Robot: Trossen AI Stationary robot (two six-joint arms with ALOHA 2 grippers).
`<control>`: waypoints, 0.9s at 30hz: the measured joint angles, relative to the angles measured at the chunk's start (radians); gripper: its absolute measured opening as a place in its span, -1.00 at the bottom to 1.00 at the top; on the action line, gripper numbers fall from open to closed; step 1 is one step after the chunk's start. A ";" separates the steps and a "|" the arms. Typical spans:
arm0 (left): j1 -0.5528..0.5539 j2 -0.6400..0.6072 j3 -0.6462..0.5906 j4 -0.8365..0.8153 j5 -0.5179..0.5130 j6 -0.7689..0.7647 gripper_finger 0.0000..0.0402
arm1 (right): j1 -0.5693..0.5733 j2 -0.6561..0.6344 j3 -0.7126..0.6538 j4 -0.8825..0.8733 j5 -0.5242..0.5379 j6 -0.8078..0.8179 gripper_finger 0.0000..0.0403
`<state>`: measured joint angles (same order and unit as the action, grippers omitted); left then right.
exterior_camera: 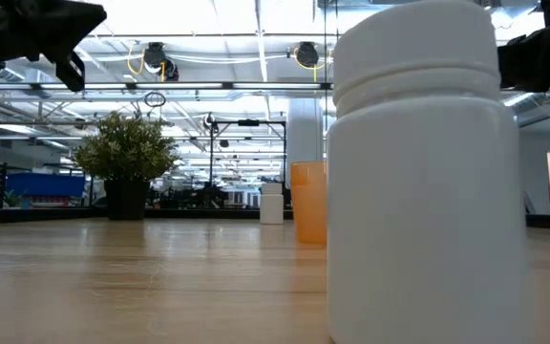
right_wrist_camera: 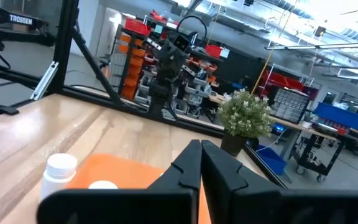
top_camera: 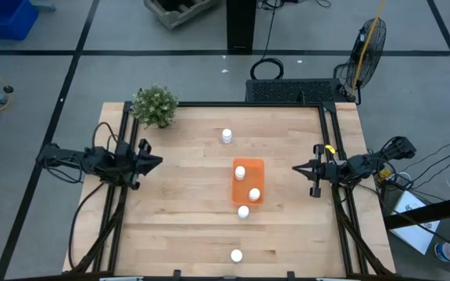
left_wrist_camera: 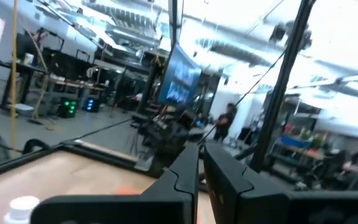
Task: Pick and place pill bottles into a basket
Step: Put the bottom white medicine bottle into the orange bin
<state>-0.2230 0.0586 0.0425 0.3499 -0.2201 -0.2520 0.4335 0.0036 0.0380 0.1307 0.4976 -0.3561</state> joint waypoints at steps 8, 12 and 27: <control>-0.026 0.157 0.000 0.102 0.148 -0.279 -0.85 | 0.000 0.000 -0.001 0.000 0.000 0.002 -0.98; -0.101 0.360 0.000 0.181 0.112 -0.367 -0.85 | 0.000 0.000 -0.001 0.000 0.000 0.003 -0.98; -0.429 1.263 0.439 0.307 0.039 -0.109 -0.85 | 0.000 0.000 -0.001 0.000 0.000 0.003 -0.98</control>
<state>-0.6523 1.3219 0.4816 0.6564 -0.1812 -0.3614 0.4335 0.0040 0.0372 0.1303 0.4973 -0.3531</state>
